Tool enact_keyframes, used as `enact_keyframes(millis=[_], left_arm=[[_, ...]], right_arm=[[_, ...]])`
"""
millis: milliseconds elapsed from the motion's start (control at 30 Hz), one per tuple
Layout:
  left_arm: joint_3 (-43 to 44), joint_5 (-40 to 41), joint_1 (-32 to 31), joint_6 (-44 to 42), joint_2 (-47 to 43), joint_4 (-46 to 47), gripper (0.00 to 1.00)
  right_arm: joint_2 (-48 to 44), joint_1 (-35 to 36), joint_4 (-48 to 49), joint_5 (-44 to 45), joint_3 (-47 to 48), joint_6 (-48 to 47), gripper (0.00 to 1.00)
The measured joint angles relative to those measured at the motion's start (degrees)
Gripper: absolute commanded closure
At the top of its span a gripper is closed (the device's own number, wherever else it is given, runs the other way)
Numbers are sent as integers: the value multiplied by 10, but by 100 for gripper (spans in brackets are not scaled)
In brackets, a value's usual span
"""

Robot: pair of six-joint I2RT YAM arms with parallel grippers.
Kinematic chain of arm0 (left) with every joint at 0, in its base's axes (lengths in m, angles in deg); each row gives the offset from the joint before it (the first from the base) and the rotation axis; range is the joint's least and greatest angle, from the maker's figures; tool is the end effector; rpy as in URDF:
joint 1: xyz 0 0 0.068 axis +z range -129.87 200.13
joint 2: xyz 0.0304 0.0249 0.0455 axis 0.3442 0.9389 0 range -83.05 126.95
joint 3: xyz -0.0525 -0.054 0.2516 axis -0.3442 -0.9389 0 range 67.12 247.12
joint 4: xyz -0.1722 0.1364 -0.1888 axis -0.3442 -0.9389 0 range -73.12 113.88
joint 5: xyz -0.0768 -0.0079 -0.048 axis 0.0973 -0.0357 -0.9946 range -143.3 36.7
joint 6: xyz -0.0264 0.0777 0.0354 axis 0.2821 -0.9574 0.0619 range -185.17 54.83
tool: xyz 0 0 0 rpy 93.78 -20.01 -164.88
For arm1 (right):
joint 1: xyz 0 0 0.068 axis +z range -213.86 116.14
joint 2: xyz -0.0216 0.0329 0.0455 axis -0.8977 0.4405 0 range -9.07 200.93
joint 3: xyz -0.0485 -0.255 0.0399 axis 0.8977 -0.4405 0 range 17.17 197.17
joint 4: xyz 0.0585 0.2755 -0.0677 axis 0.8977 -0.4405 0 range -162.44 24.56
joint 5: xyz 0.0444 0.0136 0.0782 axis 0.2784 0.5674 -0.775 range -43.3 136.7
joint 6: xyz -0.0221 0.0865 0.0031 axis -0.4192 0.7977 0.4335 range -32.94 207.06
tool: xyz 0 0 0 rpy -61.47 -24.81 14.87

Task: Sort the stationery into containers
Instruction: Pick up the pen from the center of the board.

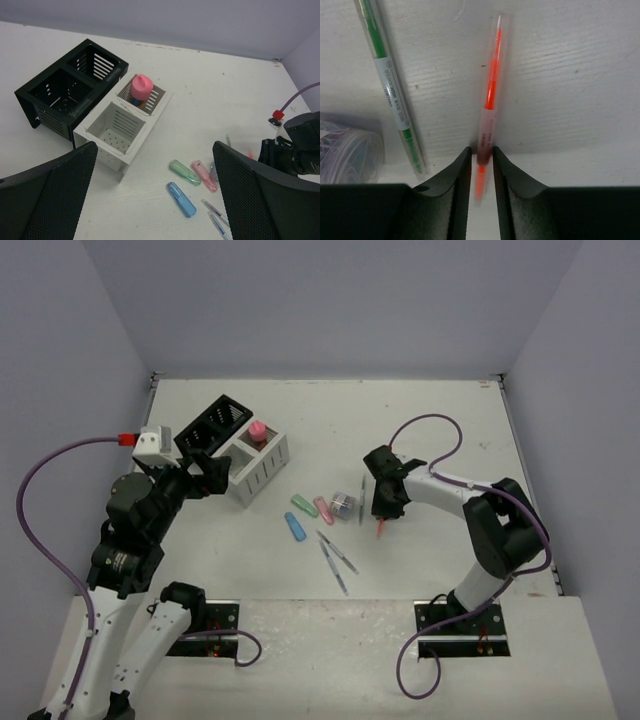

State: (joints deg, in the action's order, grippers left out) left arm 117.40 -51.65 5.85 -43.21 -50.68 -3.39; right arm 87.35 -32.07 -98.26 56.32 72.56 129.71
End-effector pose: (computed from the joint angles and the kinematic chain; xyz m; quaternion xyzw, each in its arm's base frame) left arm 0.1949 -0.0472 0.3658 -0.0604 0.7600 -0.1908 0.6183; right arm 0.2938 0.1666 0.0837 0.1050 0.9811 0.0185 0.1617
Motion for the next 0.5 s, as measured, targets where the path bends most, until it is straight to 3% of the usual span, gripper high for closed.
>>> enact_keyframes(millis=[100, 333, 500], left_arm=[[0, -6, 0, 1, 10, 2, 0], [-8, -65, 0, 21, 43, 44, 0], [-64, -189, -3, 92, 100, 179, 0]], right_arm=[[-4, 9, 3, 1, -3, 6, 100], [-71, 17, -30, 27, -12, 11, 100], [-254, 44, -4, 17, -16, -44, 100]])
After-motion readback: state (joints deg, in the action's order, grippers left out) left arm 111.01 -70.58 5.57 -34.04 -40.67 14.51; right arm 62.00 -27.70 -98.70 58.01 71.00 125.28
